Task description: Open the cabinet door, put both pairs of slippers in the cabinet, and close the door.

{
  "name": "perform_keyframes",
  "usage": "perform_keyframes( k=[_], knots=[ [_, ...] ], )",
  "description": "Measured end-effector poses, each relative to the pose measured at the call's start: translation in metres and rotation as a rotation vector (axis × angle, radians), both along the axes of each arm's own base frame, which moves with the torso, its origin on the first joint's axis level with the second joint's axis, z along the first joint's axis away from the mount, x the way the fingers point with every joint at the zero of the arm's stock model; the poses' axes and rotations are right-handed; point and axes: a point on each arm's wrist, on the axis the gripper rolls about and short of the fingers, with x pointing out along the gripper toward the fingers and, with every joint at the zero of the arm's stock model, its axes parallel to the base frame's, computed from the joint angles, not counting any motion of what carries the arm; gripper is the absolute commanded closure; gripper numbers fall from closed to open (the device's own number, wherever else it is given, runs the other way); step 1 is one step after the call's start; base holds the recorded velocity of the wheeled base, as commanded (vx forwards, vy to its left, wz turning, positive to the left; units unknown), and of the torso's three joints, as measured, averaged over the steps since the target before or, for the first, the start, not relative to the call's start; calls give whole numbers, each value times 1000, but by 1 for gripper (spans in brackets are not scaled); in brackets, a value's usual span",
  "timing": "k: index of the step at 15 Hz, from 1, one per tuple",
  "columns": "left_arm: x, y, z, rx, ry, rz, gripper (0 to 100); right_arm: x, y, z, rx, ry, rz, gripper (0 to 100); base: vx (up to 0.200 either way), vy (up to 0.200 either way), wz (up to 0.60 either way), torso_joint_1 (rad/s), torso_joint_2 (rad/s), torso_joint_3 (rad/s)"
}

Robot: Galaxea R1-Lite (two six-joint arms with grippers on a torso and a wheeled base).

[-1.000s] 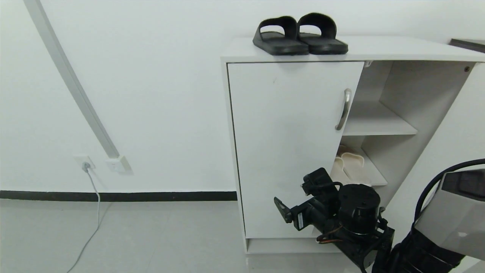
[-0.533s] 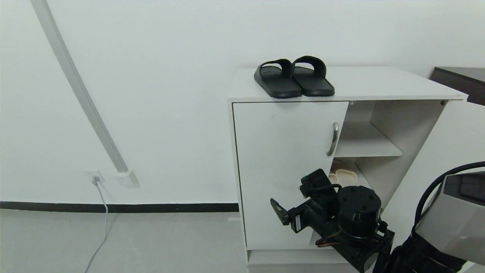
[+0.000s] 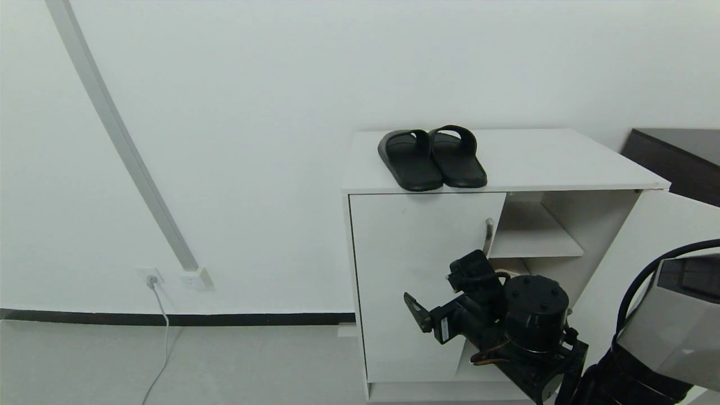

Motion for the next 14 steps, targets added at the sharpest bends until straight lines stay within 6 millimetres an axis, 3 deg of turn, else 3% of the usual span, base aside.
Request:
perform_keyframes(
  k=[14],
  knots=[
    [0,0,0,0,0,0,100,-1,-2,-1,-8,-1,1,0,0,0,0,237,-552,-322]
  ],
)
